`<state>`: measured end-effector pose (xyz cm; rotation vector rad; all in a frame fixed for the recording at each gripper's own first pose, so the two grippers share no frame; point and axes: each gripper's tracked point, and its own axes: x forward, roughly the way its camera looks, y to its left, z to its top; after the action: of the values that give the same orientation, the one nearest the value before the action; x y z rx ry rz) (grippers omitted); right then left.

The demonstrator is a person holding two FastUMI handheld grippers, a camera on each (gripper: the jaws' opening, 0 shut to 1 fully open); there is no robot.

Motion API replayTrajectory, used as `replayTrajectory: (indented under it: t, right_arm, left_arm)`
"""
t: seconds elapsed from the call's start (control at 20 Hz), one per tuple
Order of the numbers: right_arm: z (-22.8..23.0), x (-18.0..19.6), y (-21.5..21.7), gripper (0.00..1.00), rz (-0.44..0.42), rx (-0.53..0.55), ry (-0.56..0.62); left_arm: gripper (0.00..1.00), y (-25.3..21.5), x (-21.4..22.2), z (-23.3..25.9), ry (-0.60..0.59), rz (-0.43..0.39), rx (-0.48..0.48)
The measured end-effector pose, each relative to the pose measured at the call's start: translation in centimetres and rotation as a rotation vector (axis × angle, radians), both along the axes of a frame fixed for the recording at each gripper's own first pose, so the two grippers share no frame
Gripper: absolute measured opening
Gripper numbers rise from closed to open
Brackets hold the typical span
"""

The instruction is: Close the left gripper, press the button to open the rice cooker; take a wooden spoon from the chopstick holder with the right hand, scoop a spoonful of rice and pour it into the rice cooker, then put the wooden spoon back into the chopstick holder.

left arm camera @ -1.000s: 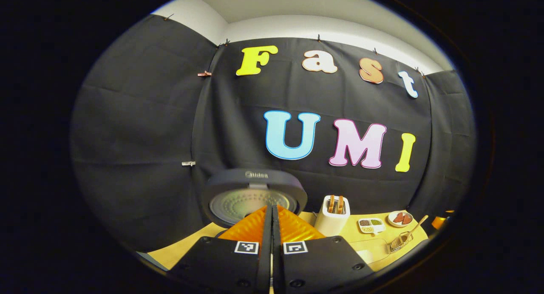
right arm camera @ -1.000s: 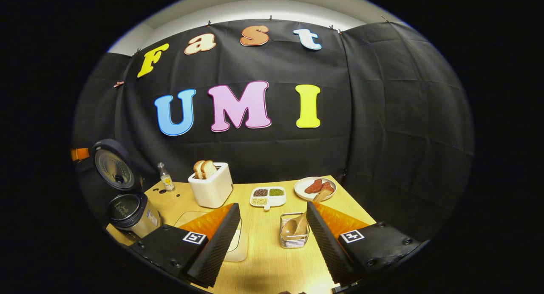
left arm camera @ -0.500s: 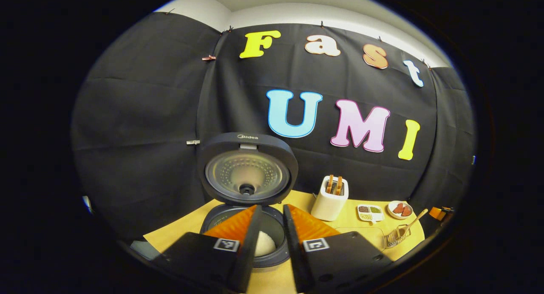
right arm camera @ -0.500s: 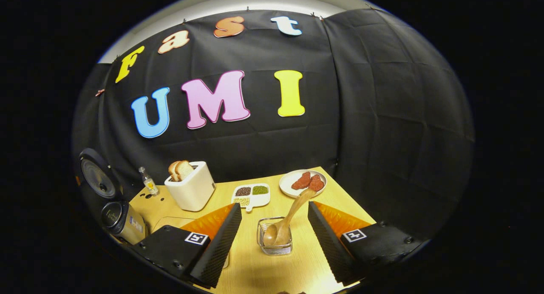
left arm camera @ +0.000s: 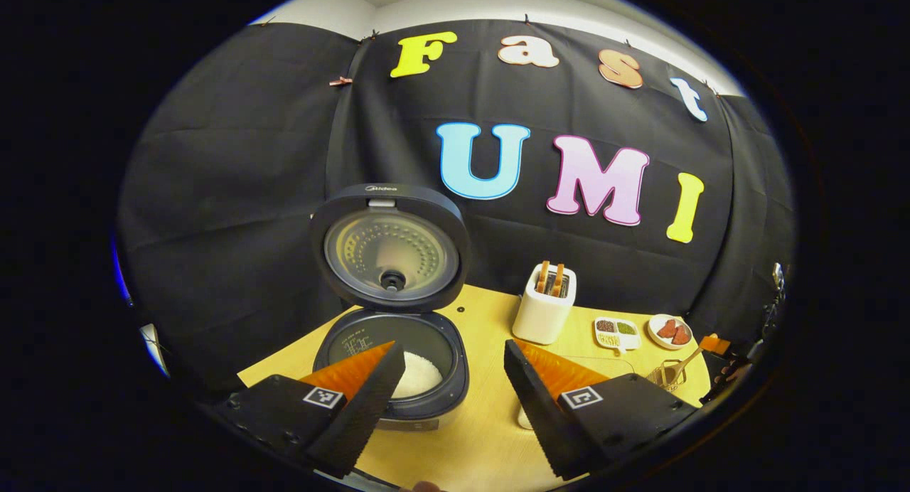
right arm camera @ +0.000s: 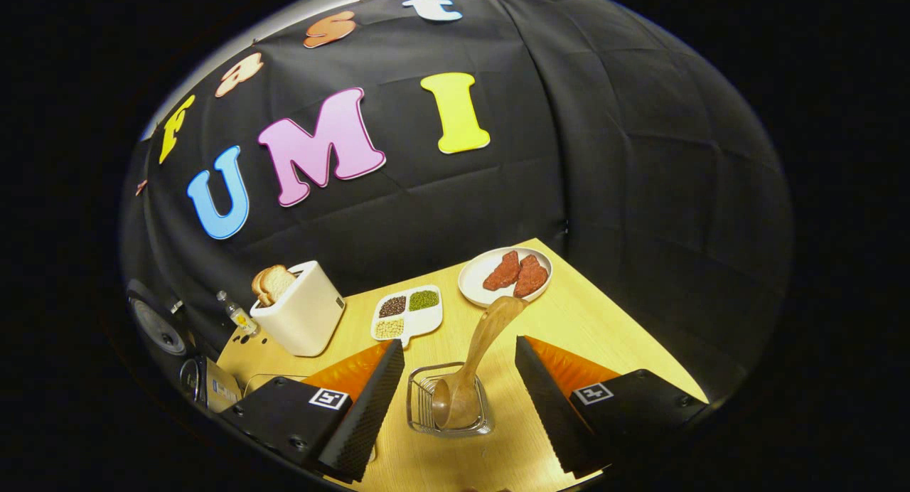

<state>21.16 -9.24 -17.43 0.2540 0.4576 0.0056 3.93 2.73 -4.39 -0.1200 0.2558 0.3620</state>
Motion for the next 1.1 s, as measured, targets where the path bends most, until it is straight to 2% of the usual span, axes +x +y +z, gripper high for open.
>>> replayTrajectory:
  t: [0.45,0.6,0.65,0.7,0.75,0.8,0.9,1.1]
  right_arm:
    - [-4.9,4.6,-0.7,0.98,-0.063,0.181,0.126]
    - [-6.1,5.3,-0.3,0.94,-0.07,0.236,0.17]
    - [-6.1,5.5,-0.1,0.71,-0.069,0.254,0.169]
    - [-6.1,5.7,0.1,0.72,-0.073,0.265,0.168]
    - [-6.0,5.8,0.0,0.61,-0.079,0.271,0.169]
    - [-5.8,5.9,0.3,0.34,-0.075,0.287,0.172]
    - [-5.3,4.8,0.3,0.23,-0.08,0.3,0.209]
    - [-5.5,4.7,0.3,0.19,-0.08,0.331,0.232]
  left_arm:
    - [0.95,-4.2,-2.1,-4.0,0.101,0.038,-0.038]
    - [0.95,-5.6,-2.1,-4.9,0.121,0.037,-0.048]
    - [0.95,-6.1,-2.2,-5.3,0.127,0.033,-0.048]
    - [0.95,-6.5,-2.3,-5.4,0.131,0.029,-0.046]
    - [0.95,-6.9,-2.1,-5.6,0.134,0.025,-0.044]
    - [0.95,-7.2,-2.1,-5.8,0.136,0.021,-0.045]
    - [0.95,-8.0,-2.0,-6.3,0.142,0.008,-0.052]
    - [0.95,-8.7,-1.9,-6.6,0.135,-0.01,-0.064]
